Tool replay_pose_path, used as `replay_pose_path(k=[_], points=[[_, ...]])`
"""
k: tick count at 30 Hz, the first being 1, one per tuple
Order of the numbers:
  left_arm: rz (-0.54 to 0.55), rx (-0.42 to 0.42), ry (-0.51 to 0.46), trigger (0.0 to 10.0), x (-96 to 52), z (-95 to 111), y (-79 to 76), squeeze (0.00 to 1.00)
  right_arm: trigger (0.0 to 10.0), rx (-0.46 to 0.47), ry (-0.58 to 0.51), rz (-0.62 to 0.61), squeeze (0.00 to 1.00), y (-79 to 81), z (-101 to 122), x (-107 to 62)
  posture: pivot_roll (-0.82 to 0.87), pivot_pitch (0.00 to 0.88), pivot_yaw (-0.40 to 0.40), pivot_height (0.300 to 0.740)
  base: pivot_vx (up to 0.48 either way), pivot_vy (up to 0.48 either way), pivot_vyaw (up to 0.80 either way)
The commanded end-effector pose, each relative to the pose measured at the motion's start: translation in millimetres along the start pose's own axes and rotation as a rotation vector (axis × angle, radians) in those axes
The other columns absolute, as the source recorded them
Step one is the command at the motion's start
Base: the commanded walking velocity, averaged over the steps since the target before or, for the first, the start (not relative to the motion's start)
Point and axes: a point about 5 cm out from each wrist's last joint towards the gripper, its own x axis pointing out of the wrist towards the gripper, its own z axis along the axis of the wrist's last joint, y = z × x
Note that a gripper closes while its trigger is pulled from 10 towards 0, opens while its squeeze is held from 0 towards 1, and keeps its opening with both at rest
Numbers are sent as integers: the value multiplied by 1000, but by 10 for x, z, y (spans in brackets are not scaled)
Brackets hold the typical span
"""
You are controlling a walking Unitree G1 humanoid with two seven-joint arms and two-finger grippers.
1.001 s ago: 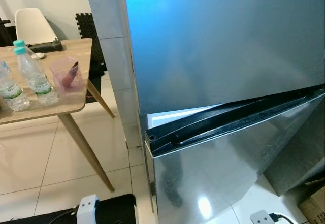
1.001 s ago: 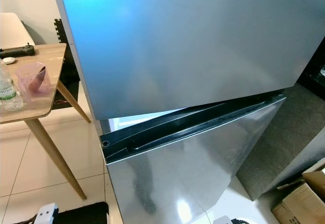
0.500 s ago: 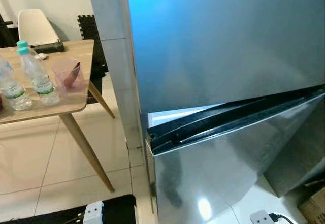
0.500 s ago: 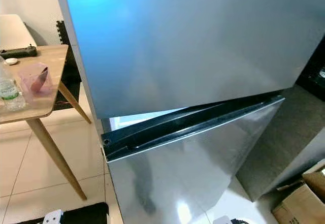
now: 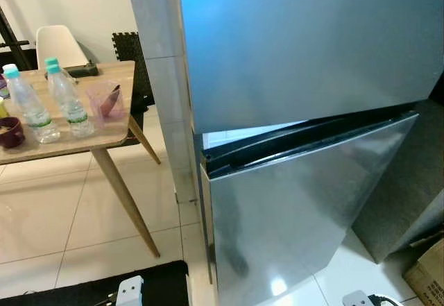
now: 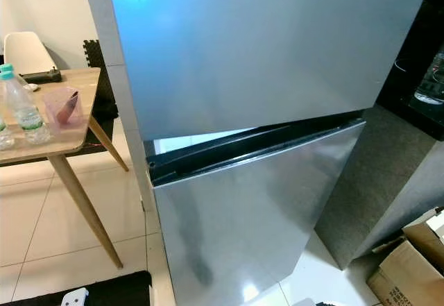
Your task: Restocking fridge
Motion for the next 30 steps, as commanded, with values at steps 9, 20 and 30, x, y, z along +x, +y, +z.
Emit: replay_pose_path(k=[9,20,30], points=[[16,6,9,10000,-5,-48,11,0,10000,1,-2,-11,0,-20,11,-1,-48,0,-33,740,-327,0,0],[62,-9,-5,10000,-22,-37,69,0,10000,-4,-4,-10,0,-20,17,0,-48,0,-33,740,-205,0,0],[82,10,-27,10000,-33,25,111,0,10000,-7,-3,-9,0,-23,17,0,-51,0,-33,740,0,0,0]])
